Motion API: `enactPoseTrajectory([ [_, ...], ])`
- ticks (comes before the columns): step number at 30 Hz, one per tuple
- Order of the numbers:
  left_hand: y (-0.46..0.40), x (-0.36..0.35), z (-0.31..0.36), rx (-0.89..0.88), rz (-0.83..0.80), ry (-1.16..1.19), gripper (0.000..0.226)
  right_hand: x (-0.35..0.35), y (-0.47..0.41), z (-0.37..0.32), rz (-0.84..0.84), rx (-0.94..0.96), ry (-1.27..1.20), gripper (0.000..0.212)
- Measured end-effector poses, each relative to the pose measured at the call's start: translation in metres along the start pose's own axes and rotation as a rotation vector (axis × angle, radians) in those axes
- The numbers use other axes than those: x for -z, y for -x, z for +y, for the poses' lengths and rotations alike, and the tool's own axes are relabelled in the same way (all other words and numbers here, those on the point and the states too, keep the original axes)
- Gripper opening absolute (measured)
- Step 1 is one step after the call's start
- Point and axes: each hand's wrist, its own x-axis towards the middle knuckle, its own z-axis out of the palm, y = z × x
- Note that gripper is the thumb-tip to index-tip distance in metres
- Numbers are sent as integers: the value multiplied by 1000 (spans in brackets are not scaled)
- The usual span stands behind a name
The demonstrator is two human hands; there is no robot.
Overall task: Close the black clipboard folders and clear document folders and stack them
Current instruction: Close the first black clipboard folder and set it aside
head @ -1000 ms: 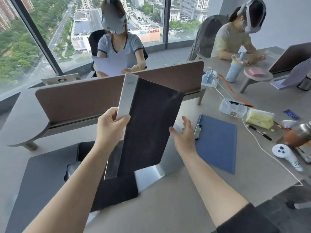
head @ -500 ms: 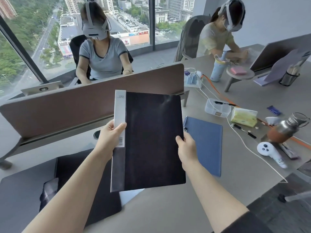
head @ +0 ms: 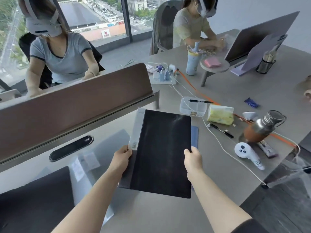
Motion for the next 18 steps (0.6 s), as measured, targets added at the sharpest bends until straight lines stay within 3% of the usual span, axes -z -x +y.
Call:
enactPoseTrajectory([
  [3,-23,-28,6,19,-35,0,29,9,-33,8,20,-52,49,3],
  [8,-47,-54,10,59,-63,-66,27,17,-67,14,8,-69,116,25],
  [18,-85,-82,1,147,-130,-230,34,23,-102,34,49,-78,275,20],
])
